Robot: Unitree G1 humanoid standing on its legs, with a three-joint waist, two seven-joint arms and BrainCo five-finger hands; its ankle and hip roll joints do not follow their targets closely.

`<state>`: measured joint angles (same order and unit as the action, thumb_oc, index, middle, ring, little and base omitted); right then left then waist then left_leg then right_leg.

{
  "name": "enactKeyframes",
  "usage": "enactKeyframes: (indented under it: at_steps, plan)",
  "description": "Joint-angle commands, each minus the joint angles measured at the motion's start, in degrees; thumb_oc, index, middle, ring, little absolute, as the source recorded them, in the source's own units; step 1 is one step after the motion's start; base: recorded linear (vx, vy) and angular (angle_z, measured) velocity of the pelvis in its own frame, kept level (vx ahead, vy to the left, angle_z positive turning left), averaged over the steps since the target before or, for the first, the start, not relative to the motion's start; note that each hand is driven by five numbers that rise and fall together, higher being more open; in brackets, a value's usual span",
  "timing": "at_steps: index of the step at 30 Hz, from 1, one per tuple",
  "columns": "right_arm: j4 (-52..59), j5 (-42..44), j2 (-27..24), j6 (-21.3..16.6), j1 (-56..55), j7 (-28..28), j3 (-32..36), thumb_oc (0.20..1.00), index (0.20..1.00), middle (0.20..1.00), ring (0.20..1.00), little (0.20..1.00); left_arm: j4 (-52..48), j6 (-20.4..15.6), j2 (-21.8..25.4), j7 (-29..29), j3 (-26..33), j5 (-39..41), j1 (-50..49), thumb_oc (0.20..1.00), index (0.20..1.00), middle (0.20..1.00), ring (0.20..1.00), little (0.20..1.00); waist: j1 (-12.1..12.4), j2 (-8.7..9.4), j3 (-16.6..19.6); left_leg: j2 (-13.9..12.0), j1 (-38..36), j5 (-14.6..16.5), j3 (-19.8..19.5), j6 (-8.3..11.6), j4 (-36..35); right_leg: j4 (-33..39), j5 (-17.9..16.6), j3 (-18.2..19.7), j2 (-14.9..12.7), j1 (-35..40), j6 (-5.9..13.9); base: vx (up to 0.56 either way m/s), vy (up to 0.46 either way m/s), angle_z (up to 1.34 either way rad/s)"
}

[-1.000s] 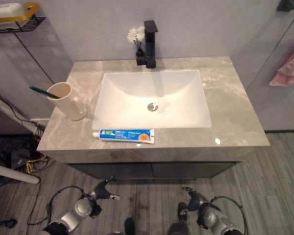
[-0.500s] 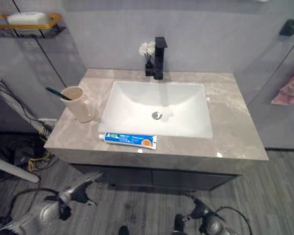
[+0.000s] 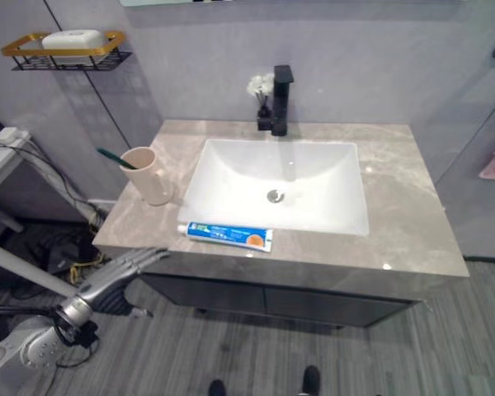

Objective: Put brush and paste in cup on sink, flatten towel.

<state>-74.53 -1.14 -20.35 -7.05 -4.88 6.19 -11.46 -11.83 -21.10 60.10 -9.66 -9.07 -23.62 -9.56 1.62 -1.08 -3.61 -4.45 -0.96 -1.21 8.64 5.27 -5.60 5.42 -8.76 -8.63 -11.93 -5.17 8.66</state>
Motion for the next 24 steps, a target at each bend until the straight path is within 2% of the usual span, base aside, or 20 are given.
enactKeyframes:
  at_steps: [1,2,9,15,18,24]
  plan:
    - [0.3,0.8,1.8,0.3,3.6,-0.6,-3.1,1.000,1.000,1.000,1.000,1.000,-2.5,-1.3,-0.2,-3.2,1.8,1.3,5.1,1.000,1.000,1.000,1.000,1.000,-1.6,2.05,-0.3,-2.7,0.2,0.3,1.2,1.54,0.6,-0.4,-2.9,3.9,-4.8,-0.4,4.94,0.01,-0.007,-0.10]
    - [1.2,0.3,2.0,0.1,3.6,-1.0,-4.1,1.000,1.000,1.000,1.000,1.000,-1.3,-1.2,-1.6,-3.4,0.9,3.1,7.3,1.000,1.000,1.000,1.000,1.000,-2.5,2.04,-0.1,-2.7,-0.2,0.6,1.8,1.55,0.6,-0.4,-2.9,4.6,-4.7,-0.7,4.90,0.01,-0.001,-0.12]
    - [3.9,1.3,1.9,-0.4,4.3,-1.8,-4.5,1.000,1.000,1.000,1.000,1.000,7.5,0.7,-8.7,-2.9,-1.4,9.8,11.7,1.000,1.000,1.000,1.000,1.000,-4.1,1.48,0.5,-2.8,-1.5,1.0,3.5,1.34,0.6,-0.4,-3.2,7.3,-4.1,-1.5,4.94,0.01,0.007,-0.21]
    - [4.1,0.5,1.3,-0.3,4.3,-2.2,-4.7,1.000,1.000,1.000,1.000,1.000,12.0,1.6,-9.7,-1.1,-3.1,11.4,14.4,1.000,1.000,1.000,1.000,1.000,-4.8,1.14,0.8,-2.7,-2.4,1.4,4.5,1.18,0.6,-0.4,-3.4,8.5,-3.9,-1.8,5.06,0.02,0.010,-0.14]
    - [3.9,0.5,1.1,-0.5,3.8,-2.8,-3.9,1.000,1.000,1.000,1.000,1.000,18.0,2.7,-12.2,0.0,-3.5,13.8,15.9,1.000,1.000,1.000,1.000,1.000,-5.8,0.99,1.2,-2.7,-2.9,1.6,5.0,1.12,0.6,-0.4,-3.5,9.0,-3.8,-1.8,5.02,0.00,0.004,-0.02]
    - [3.8,-0.3,1.0,-0.7,3.6,-3.1,-3.8,1.000,1.000,1.000,1.000,1.000,21.5,3.7,-14.6,0.3,-2.7,15.1,16.6,1.000,1.000,1.000,1.000,1.000,-6.1,1.15,1.1,-2.7,-2.8,1.6,5.2,1.07,0.6,-0.4,-3.8,9.3,-3.7,-2.1,5.08,0.00,0.005,-0.10]
